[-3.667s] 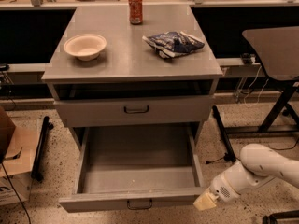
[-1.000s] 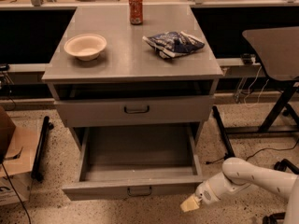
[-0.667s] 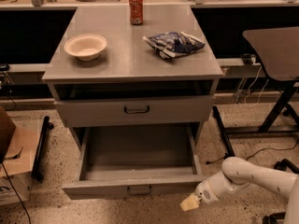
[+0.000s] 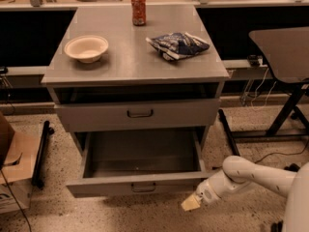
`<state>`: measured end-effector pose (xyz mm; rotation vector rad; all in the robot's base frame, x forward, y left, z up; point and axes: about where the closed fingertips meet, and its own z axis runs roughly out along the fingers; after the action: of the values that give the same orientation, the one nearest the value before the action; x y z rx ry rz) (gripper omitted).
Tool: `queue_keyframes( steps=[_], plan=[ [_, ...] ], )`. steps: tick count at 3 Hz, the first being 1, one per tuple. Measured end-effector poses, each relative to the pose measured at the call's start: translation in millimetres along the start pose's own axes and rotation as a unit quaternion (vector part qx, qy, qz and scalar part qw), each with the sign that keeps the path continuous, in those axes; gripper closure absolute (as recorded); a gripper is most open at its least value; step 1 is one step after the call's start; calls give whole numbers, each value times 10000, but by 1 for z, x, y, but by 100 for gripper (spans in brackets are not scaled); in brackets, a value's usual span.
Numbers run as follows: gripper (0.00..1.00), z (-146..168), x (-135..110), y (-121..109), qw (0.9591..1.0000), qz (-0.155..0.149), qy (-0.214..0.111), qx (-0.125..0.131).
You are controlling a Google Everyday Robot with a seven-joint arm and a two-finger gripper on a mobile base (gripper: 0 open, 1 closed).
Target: Close middle drawer
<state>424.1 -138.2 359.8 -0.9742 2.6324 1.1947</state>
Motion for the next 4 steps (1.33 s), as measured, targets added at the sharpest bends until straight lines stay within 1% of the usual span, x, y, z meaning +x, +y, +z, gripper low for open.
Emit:
queue_keyframes(
  steps=[1, 2, 3, 4],
  plan=[
    [100, 0, 0, 0, 10000, -1, 0, 0],
    [100, 3, -32, -11, 9997, -241, -24, -2],
    [100, 4, -32, -11, 9997, -242, -24, -2],
    [100, 9, -52, -17, 9990, -436, 70, 89]
  ],
)
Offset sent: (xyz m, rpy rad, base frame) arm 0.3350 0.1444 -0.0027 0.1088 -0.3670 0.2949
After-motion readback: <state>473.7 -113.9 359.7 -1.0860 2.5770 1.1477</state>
